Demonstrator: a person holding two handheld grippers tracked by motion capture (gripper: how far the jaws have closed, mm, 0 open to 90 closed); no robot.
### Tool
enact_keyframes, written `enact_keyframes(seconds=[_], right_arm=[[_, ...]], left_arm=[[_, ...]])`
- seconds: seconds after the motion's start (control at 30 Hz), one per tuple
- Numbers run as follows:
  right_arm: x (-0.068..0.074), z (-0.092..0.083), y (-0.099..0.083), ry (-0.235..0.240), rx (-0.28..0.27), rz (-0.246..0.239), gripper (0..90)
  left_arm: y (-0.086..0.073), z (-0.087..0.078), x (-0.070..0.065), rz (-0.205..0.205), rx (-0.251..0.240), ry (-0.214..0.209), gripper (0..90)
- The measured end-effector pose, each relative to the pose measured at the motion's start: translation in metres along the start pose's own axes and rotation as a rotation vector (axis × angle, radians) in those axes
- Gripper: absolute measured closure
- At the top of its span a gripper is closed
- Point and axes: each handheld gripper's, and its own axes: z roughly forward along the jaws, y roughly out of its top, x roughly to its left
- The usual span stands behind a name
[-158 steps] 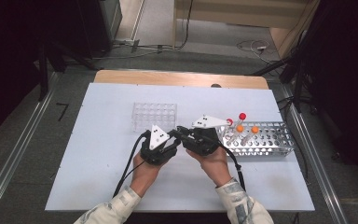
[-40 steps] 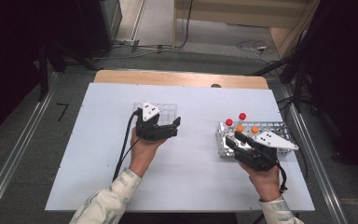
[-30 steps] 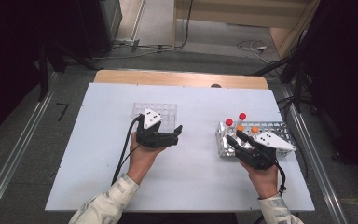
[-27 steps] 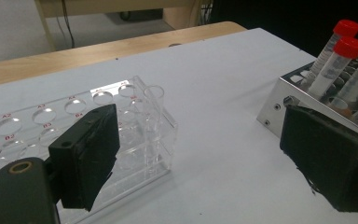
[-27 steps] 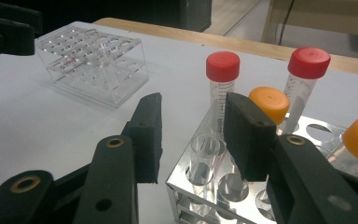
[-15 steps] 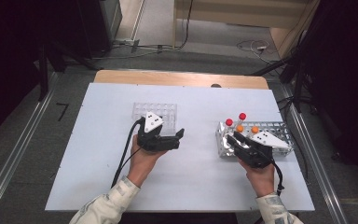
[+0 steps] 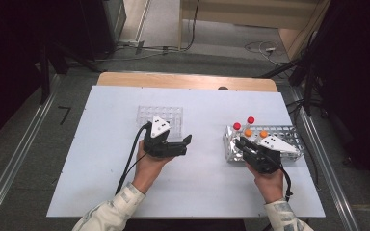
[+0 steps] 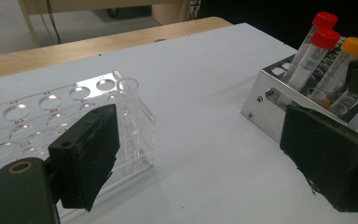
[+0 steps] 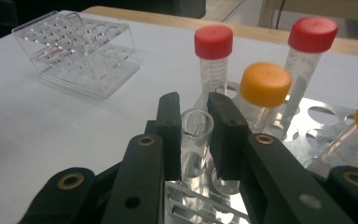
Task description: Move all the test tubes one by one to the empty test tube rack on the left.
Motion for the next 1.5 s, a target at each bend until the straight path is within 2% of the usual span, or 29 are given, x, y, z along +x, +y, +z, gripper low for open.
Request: enact_keyframes(seconds=[0.43,0.6,0.83,0.97,1.1,1.3,1.5], right_arm=[[0.009,-0.031,0.039,-0.01,-0.071,-0.031,73.4],[0.016,-0.03,0.047,0.019,-0.083,-0.032,73.4],[0.031,-0.015,0.054,0.068,-0.075,-0.034,73.3],[0.043,-0.001,0.057,0.099,-0.063,-0.04,73.4],[0.057,0.014,0.063,0.132,-0.051,-0.058,73.4],[0.073,0.034,0.067,0.163,-0.032,-0.065,73.3],[0.085,0.051,0.069,0.187,-0.008,-0.076,73.4]], left_arm=[[0.001,-0.001,-0.003,0.006,-0.005,-0.01,12.3],[0.001,-0.001,-0.005,0.014,-0.005,-0.02,14.2],[0.0,-0.001,-0.004,0.007,-0.002,-0.023,14.9],[-0.002,0.001,-0.007,0.026,0.004,-0.011,14.9],[-0.005,0.005,-0.007,0.019,0.035,-0.041,17.3],[-0.006,0.005,-0.01,0.035,0.021,-0.059,18.2],[-0.007,0.003,-0.015,0.069,0.013,-0.08,29.8]])
